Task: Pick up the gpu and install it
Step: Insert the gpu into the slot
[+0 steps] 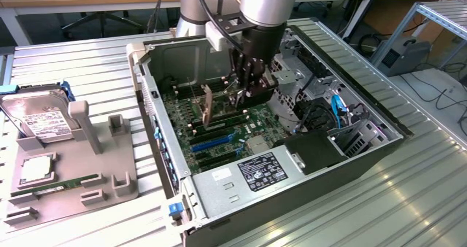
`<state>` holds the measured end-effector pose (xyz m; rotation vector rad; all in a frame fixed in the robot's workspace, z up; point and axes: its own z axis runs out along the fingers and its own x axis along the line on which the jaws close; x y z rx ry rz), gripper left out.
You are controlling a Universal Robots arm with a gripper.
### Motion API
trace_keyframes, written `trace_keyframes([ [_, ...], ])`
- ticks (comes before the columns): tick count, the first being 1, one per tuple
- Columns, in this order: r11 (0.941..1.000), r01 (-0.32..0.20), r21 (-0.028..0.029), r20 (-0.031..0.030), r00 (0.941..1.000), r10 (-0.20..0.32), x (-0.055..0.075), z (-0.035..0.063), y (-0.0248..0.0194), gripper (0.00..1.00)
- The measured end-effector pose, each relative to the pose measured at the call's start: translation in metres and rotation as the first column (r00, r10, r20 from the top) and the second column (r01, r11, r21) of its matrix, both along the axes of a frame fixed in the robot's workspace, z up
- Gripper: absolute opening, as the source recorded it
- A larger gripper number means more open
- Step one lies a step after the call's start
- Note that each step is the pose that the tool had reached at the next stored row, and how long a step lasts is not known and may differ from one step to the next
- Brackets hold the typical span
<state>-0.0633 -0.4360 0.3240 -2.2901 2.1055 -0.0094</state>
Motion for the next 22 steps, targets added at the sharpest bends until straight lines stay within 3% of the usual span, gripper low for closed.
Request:
trace_keyframes([
  [22, 1.0, 0.0, 0.0, 0.0, 1.0, 0.0, 0.0, -0.0001, -0.0217, 0.27],
])
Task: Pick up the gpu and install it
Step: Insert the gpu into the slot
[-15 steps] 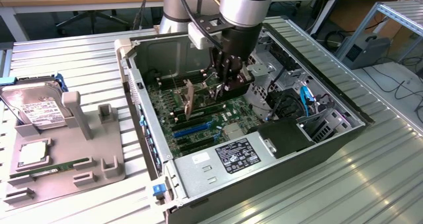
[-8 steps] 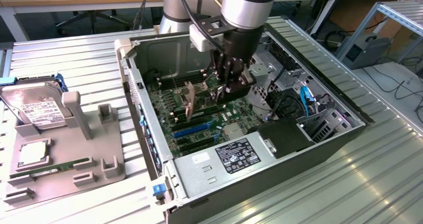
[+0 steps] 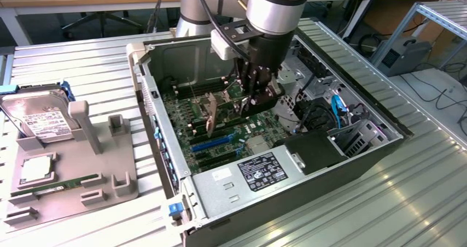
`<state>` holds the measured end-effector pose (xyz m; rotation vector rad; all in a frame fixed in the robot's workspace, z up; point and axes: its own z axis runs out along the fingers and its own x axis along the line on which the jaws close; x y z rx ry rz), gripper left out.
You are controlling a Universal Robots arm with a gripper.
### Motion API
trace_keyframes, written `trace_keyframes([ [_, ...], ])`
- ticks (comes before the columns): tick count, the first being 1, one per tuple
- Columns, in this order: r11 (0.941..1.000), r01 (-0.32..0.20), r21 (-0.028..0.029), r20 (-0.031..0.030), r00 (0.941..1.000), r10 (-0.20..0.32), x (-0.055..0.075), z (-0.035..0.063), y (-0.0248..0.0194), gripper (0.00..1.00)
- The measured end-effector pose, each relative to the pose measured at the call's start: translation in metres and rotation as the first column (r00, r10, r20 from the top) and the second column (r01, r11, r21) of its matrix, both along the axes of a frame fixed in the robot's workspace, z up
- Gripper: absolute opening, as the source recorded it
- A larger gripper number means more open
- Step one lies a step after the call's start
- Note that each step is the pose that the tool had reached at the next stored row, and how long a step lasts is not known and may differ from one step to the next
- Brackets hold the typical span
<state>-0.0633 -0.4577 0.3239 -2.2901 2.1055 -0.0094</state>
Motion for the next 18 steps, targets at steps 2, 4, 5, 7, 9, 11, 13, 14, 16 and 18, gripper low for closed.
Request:
trace_keyframes([
  [2, 1.0, 0.0, 0.0, 0.0, 1.0, 0.0, -0.0001, 0.0, -0.0036, 0.27],
  [4, 1.0, 0.0, 0.0, 0.0, 1.0, 0.0, -0.0001, 0.0, -0.0054, 0.27],
  [5, 1.0, 0.0, 0.0, 0.0, 1.0, 0.0, -0.0001, 0.0, -0.0064, 0.27],
  [7, 1.0, 0.0, 0.0, 0.0, 1.0, 0.0, -0.0002, -0.0001, -0.008, 0.27],
  [9, 1.0, 0.0, 0.0, 0.0, 1.0, 0.0, -0.0003, 0.0, -0.0096, 0.27],
  [11, 1.0, 0.0, 0.0, 0.0, 1.0, 0.0, -0.0009, -0.0002, -0.0106, 0.27],
  [13, 1.0, 0.002, -0.0001, -0.0001, 1.0, -0.002, -0.0014, -0.0005, -0.0106, 0.27],
  [14, 0.9999, 0.01, -0.0001, 0.0, 0.9999, -0.01, -0.0014, -0.0007, -0.0106, 0.27],
  [16, 0.9992, 0.041, 0.0001, 0.0, 0.9992, -0.041, -0.0015, -0.0013, -0.0106, 0.27],
  [18, 0.9972, 0.074, 0.0, 0.0, 0.9972, -0.074, -0.0015, -0.0019, -0.0106, 0.27],
])
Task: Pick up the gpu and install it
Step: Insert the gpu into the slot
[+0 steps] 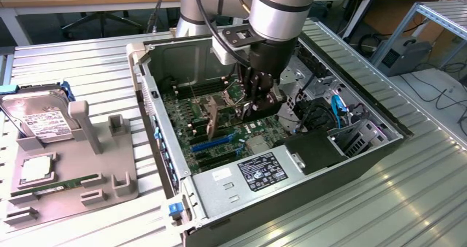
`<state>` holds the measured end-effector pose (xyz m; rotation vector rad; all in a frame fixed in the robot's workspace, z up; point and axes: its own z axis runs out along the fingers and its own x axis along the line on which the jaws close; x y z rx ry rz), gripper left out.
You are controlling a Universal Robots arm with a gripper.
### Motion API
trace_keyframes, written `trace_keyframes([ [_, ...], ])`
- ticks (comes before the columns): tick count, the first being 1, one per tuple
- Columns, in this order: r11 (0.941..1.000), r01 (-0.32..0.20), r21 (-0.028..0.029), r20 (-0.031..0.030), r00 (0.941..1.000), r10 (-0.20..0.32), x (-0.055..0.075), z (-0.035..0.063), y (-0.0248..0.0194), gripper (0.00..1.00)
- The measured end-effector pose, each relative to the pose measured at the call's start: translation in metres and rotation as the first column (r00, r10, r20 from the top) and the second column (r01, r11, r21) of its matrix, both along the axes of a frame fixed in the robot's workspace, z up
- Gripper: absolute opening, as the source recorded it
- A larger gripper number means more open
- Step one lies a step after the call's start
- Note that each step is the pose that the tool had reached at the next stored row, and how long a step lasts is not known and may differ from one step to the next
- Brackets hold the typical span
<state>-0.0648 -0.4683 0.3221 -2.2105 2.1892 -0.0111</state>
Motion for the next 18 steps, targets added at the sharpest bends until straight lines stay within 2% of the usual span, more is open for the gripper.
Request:
trace_keyframes([
  [3, 0.9996, 0.029, -0.0001, 0.0, 0.9996, -0.029, -0.001, -0.0004, 0.0, 0.27],
  [12, 0.9995, 0.03, 0.0, 0.0, 0.9995, -0.03, -0.012, -0.001, -0.0002, 0.27],
  [18, 0.9995, 0.03, 0.0, 0.0, 0.9995, -0.03, -0.013, -0.0011, -0.0002, 0.27],
])
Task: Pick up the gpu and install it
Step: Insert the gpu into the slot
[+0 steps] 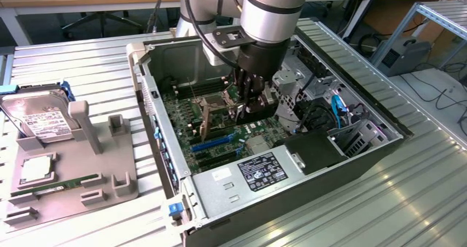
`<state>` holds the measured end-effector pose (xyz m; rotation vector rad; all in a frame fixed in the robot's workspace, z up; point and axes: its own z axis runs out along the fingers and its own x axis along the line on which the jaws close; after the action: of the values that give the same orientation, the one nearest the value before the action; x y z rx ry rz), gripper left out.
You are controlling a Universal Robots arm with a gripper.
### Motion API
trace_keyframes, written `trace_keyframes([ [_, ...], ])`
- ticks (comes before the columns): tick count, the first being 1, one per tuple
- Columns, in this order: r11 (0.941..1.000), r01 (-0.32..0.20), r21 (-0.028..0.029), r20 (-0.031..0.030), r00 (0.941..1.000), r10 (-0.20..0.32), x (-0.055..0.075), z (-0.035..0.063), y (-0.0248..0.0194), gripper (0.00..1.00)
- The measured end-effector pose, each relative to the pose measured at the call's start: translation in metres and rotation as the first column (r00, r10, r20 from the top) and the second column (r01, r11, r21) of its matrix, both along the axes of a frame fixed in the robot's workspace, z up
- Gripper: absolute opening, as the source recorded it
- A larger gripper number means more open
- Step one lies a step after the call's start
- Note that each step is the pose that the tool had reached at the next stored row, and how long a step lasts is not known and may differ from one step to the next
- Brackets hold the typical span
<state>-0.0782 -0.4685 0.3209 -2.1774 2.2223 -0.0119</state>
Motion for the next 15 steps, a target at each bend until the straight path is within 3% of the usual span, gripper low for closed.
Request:
trace_keyframes([
  [15, 1.0, 0.0, 0.0001, 0.0, 1.0, 0.0, -0.007, -0.0024, 0.0, 0.27],
])
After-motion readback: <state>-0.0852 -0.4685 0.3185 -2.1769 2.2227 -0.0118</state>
